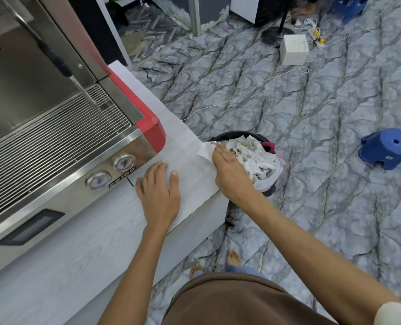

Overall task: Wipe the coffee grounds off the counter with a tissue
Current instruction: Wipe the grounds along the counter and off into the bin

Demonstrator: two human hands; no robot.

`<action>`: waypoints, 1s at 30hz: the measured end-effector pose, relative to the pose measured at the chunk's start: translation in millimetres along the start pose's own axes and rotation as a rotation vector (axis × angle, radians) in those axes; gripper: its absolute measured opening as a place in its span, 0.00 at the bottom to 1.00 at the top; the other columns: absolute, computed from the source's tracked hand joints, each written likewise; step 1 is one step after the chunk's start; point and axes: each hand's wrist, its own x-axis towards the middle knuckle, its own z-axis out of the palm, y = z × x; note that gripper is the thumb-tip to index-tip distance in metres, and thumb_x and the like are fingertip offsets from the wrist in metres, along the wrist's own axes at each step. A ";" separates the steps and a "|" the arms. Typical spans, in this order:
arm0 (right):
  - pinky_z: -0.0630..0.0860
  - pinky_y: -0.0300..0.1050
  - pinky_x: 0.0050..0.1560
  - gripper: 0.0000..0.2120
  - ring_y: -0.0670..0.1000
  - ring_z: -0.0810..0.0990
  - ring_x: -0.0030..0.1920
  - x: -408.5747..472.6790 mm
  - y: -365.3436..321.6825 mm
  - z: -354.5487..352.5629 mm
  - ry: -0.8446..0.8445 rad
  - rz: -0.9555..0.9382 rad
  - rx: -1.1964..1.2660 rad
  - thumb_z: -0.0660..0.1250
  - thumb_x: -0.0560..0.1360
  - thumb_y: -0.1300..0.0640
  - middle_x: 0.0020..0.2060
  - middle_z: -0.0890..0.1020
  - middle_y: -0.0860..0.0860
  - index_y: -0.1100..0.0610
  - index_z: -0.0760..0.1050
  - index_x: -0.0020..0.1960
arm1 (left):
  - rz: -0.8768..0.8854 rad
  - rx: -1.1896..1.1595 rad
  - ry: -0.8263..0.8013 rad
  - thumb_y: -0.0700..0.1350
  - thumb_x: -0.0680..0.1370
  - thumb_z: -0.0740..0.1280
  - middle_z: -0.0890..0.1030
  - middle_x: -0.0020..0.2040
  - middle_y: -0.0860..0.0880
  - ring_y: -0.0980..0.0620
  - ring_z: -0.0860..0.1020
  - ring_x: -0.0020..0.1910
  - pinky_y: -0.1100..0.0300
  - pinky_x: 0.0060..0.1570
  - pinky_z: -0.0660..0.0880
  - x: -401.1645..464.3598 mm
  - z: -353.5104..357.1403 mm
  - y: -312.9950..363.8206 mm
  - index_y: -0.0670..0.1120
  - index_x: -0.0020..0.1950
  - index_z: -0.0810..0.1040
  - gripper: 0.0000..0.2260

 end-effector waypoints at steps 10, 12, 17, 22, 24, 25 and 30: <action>0.64 0.57 0.70 0.20 0.60 0.67 0.71 -40.2 -28.8 19.8 -0.128 -0.241 -0.041 0.52 0.72 0.69 0.67 0.72 0.63 0.69 0.71 0.61 | 0.003 -0.038 0.023 0.57 0.82 0.49 0.69 0.75 0.53 0.56 0.63 0.75 0.52 0.77 0.50 -5.0 -2.2 -3.6 0.49 0.72 0.72 0.24; 0.62 0.56 0.72 0.20 0.59 0.66 0.71 -47.2 -32.7 23.4 -0.155 -0.244 -0.084 0.54 0.74 0.66 0.68 0.71 0.62 0.67 0.70 0.65 | 0.014 0.019 0.002 0.58 0.81 0.48 0.68 0.76 0.52 0.55 0.62 0.76 0.52 0.77 0.50 -7.8 -3.3 -4.4 0.50 0.73 0.71 0.25; 0.60 0.54 0.73 0.23 0.57 0.64 0.73 -43.8 -48.1 26.4 -0.148 -0.155 -0.117 0.54 0.78 0.56 0.71 0.68 0.60 0.64 0.67 0.70 | 0.068 0.229 -0.040 0.54 0.80 0.46 0.64 0.79 0.50 0.51 0.58 0.79 0.45 0.77 0.52 -17.8 -3.5 -11.6 0.50 0.77 0.65 0.26; 0.62 0.56 0.72 0.21 0.58 0.64 0.72 -31.5 -46.9 32.0 -0.155 -0.139 -0.129 0.53 0.80 0.56 0.70 0.69 0.60 0.64 0.69 0.68 | 0.055 0.214 -0.061 0.56 0.82 0.46 0.62 0.80 0.50 0.50 0.56 0.80 0.44 0.77 0.50 -20.2 -5.5 -11.4 0.51 0.77 0.64 0.25; 0.64 0.57 0.70 0.19 0.59 0.65 0.72 -22.7 -41.3 32.1 -0.148 -0.119 -0.136 0.52 0.79 0.57 0.70 0.70 0.60 0.65 0.71 0.64 | 0.059 0.220 -0.061 0.58 0.83 0.46 0.61 0.80 0.50 0.50 0.55 0.80 0.45 0.78 0.49 -20.8 -5.7 -11.2 0.51 0.77 0.64 0.25; 0.65 0.58 0.70 0.19 0.60 0.66 0.71 -18.1 -38.2 31.3 -0.143 -0.108 -0.141 0.51 0.79 0.58 0.69 0.70 0.61 0.66 0.73 0.62 | 0.059 0.223 -0.062 0.58 0.82 0.47 0.61 0.80 0.50 0.50 0.55 0.80 0.45 0.78 0.49 -20.8 -5.9 -11.5 0.51 0.77 0.64 0.26; 0.64 0.61 0.70 0.18 0.61 0.65 0.72 -0.7 -19.2 25.6 -0.152 -0.062 -0.082 0.55 0.72 0.72 0.69 0.70 0.61 0.66 0.73 0.60 | 0.060 0.226 -0.077 0.59 0.82 0.47 0.60 0.80 0.50 0.50 0.54 0.80 0.46 0.78 0.47 -21.0 -7.0 -12.3 0.51 0.78 0.63 0.26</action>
